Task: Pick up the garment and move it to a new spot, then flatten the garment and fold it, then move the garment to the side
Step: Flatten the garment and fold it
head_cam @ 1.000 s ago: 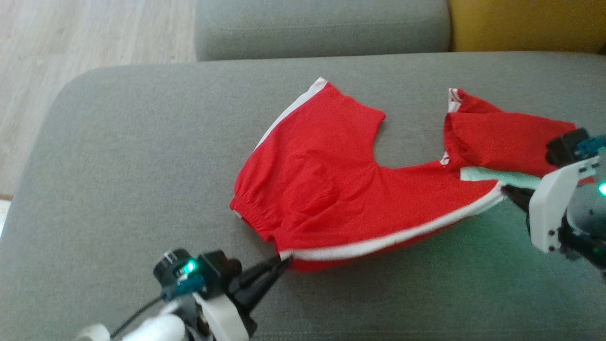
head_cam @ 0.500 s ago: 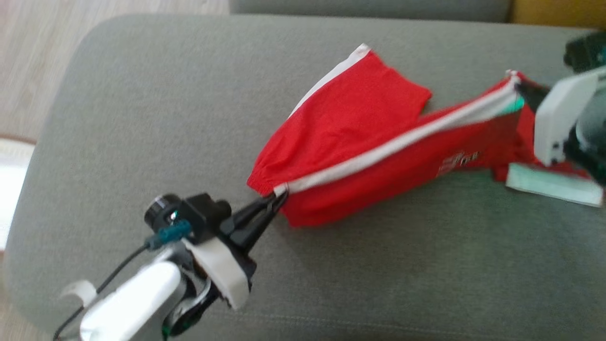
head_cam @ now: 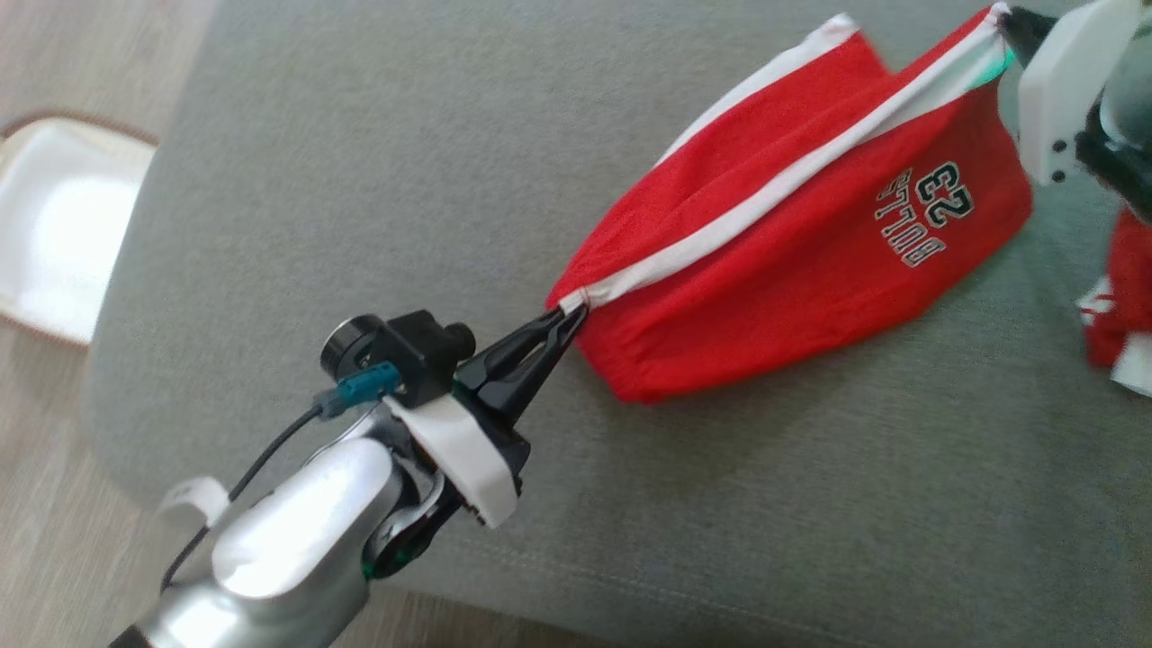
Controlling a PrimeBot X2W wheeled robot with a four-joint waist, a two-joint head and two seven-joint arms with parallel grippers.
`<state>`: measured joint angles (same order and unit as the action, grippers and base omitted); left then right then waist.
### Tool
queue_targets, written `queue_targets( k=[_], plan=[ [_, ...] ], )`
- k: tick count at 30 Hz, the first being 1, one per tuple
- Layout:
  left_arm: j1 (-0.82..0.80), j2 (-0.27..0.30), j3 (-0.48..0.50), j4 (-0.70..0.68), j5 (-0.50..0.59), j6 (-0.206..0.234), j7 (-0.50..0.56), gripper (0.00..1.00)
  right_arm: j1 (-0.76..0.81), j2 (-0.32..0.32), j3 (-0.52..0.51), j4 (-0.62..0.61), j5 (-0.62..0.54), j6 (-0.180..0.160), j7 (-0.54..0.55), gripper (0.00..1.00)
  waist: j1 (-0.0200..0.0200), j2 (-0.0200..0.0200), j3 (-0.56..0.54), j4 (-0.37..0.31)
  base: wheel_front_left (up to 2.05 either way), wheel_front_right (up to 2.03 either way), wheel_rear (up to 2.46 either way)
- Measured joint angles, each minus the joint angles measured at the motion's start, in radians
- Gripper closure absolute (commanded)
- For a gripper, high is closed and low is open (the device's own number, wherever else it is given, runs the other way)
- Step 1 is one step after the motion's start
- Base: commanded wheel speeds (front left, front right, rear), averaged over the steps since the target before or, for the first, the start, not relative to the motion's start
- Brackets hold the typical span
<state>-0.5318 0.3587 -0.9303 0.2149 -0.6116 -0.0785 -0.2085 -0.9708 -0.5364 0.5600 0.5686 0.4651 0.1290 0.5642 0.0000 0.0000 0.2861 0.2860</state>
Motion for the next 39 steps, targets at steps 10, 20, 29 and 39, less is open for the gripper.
queue_targets(
  k=[10,20,29,39],
  plan=[
    [-0.059,-0.081,0.000,0.103,0.001,-0.028,-0.032,1.00,-0.166,0.032,0.125,0.206,-0.009,0.000,-0.102,1.00,0.0000,0.0000,0.083,0.093,0.00,0.00,0.00],
    [-0.089,-0.117,0.008,0.181,0.011,-0.036,-0.041,0.00,-0.229,0.074,0.176,0.355,-0.015,0.000,-0.219,0.00,0.0001,0.0000,0.109,0.120,0.00,0.00,0.00],
    [-0.084,-0.108,0.082,0.217,0.022,-0.008,-0.041,0.00,-0.225,0.116,0.136,0.463,-0.006,0.000,-0.436,0.00,0.0001,0.0000,0.053,0.070,0.00,0.00,0.00],
    [0.004,-0.076,0.269,0.161,-0.001,0.073,-0.041,0.00,-0.086,0.184,0.042,0.473,0.037,0.000,-0.730,0.00,0.0001,0.0000,-0.038,-0.041,0.00,0.00,0.00]
  ],
)
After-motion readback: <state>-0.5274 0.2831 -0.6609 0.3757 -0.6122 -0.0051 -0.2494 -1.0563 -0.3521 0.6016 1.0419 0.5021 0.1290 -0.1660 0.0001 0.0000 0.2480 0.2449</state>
